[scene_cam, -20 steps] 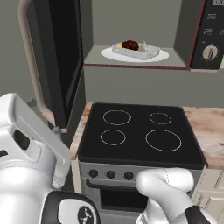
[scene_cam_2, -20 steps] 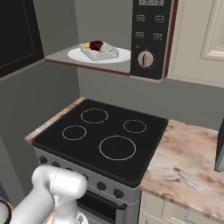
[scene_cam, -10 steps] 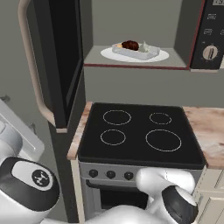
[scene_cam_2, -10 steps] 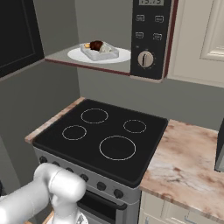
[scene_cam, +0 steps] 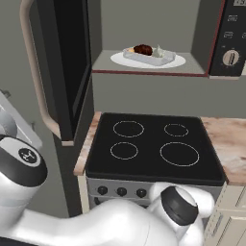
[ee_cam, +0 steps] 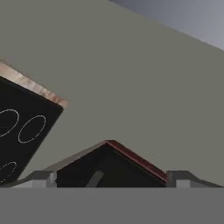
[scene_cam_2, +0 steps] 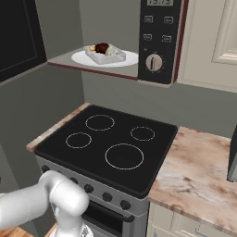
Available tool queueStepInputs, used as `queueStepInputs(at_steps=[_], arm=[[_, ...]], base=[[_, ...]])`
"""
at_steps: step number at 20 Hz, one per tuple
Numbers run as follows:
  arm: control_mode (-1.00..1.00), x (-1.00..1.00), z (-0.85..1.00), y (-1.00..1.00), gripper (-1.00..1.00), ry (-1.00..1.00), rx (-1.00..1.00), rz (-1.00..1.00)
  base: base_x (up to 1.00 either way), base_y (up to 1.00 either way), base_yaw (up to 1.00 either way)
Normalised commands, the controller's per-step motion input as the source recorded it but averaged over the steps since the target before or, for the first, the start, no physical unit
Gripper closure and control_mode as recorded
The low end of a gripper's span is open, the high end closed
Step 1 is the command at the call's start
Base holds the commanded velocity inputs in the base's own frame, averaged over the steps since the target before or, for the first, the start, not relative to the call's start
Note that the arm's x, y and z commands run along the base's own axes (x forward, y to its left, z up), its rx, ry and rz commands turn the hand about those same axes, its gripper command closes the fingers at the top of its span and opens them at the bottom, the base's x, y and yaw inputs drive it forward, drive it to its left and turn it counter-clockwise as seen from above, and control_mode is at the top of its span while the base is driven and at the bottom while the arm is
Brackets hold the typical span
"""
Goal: Place the tupperware containing the steak and garlic meal in the microwave. Close the microwave door and press the start button to reheat the meal.
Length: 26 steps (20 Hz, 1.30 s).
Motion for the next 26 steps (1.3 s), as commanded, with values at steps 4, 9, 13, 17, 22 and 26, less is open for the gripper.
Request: queueStepInputs(at_steps=[4,9,13,17,22,26], arm=[[-1.0,0.23,0.0,-0.69,-1.0,0.01,0.0,-0.03],[-1.0,0.03,0.0,-0.98,-1.0,0.0,0.01,-0.01],[-1.0,0.0,0.0,-1.0,-1.0,0.0,0.04,-0.03],[-1.0,0.0,0.0,-1.0,-1.0,0.0,0.04,-0.04],[-1.0,0.02,0.0,-1.0,-1.0,0.0,0.08,-0.03],[-1.0,0.21,0.0,-1.0,-1.0,0.0,0.1,-0.01]], base=[[0.0,0.0,0.0],[0.0,0.0,0.0],[0.0,0.0,0.0],[0.0,0.0,0.0],[0.0,0.0,0.0],[0.0,0.0,0.0]])
